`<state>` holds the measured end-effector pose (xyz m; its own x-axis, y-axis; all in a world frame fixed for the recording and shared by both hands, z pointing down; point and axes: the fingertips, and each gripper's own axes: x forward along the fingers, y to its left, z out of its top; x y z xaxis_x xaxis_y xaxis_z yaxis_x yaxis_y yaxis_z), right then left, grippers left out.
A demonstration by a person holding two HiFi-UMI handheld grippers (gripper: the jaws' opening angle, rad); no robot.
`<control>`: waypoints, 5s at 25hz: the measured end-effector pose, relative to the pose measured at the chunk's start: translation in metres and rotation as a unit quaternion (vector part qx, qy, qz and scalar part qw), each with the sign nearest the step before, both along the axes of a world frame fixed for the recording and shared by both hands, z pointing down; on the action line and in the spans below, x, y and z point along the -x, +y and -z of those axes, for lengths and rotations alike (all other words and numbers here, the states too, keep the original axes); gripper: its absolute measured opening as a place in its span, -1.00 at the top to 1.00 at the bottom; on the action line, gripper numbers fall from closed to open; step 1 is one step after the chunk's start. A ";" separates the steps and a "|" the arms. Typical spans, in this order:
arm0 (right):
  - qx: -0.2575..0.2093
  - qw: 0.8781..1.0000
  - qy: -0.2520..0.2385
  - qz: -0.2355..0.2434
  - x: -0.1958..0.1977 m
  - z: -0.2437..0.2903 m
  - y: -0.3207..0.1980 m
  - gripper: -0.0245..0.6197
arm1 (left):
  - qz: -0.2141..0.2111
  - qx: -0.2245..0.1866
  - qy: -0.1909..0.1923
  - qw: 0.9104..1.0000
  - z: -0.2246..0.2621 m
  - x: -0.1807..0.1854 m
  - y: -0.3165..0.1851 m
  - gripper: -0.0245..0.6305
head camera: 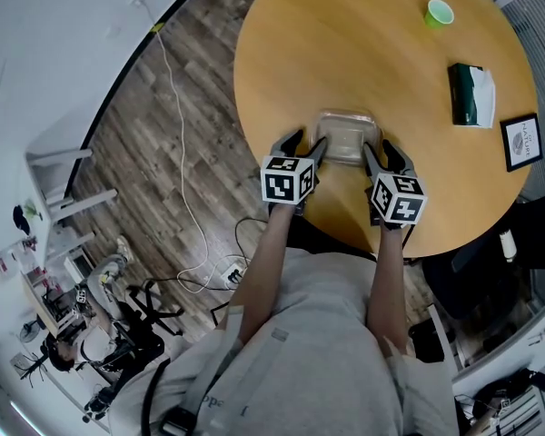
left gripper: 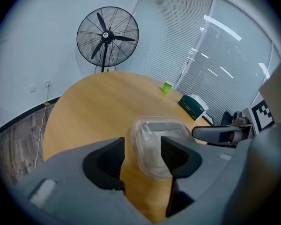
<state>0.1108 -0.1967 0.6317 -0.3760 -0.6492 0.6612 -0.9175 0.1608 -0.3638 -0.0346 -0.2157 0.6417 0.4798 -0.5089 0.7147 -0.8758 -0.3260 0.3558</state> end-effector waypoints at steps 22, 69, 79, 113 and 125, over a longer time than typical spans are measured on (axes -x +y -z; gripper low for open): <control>0.021 1.000 0.014 0.009 0.014 -0.008 -0.001 0.30 | -0.016 0.012 0.006 1.000 -0.005 -0.011 0.006 0.18; -0.029 1.000 -0.002 0.000 0.011 0.034 0.030 0.27 | -0.016 -0.031 0.002 0.999 0.035 -0.019 0.038 0.17; -0.068 0.998 -0.012 0.000 0.017 0.068 0.039 0.27 | -0.009 -0.067 0.002 0.998 0.067 -0.012 0.050 0.17; -0.123 0.989 0.000 -0.078 0.016 0.134 0.079 0.27 | -0.081 -0.123 0.035 0.988 0.134 -0.016 0.071 0.17; -0.128 0.989 0.013 -0.077 0.019 0.141 0.080 0.29 | -0.085 -0.133 0.043 0.987 0.144 -0.013 0.069 0.17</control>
